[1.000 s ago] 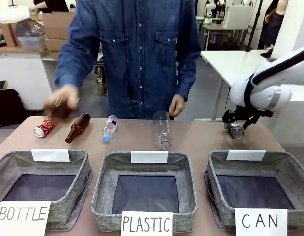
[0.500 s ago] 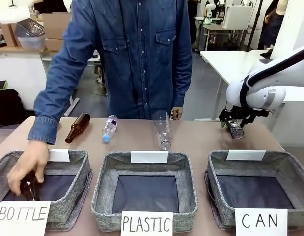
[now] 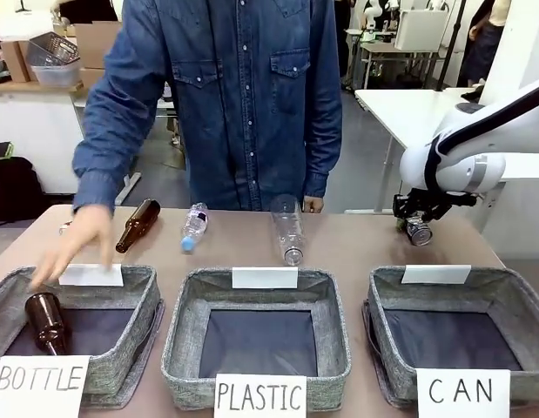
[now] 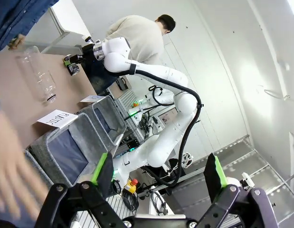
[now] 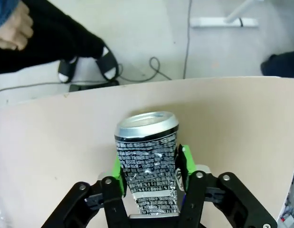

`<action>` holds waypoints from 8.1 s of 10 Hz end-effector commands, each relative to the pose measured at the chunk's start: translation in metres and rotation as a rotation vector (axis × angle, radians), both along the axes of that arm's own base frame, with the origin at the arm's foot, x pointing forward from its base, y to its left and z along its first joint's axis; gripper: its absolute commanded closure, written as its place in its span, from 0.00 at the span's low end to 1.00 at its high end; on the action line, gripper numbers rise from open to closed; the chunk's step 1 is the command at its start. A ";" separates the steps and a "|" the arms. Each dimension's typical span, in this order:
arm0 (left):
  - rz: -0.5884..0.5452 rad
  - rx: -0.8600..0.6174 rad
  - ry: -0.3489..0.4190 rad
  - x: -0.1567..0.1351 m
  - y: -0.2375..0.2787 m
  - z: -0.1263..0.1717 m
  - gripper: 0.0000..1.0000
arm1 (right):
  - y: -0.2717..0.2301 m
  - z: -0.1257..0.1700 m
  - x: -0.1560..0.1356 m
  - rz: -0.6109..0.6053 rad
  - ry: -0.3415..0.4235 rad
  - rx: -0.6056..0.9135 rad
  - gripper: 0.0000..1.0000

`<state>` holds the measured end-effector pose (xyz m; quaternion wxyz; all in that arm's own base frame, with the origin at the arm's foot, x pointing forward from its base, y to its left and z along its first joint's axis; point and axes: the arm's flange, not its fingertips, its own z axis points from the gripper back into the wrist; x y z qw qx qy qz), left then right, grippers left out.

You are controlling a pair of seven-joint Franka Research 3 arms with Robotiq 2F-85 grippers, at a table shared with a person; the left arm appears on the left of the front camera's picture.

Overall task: Sort the can waste into the basket.
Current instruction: Pick up the can waste from the table and place it in the right Fabric basket.

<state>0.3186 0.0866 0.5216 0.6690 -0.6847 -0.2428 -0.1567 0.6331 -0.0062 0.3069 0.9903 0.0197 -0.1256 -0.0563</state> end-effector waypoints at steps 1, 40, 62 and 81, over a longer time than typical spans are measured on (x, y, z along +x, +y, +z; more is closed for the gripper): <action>-0.005 -0.016 -0.023 0.000 -0.001 0.002 0.00 | 0.005 -0.001 0.004 -0.030 -0.002 -0.059 0.87; -0.005 -0.016 -0.023 0.000 -0.001 0.002 0.00 | -0.047 0.181 -0.287 0.204 -0.555 1.778 0.00; 0.410 0.144 0.289 -0.096 0.136 0.029 0.00 | -0.041 0.195 -0.290 0.470 -0.207 1.193 0.00; 0.401 1.451 -0.042 0.167 0.006 -0.052 0.00 | -0.041 0.195 -0.290 0.470 -0.207 1.193 0.00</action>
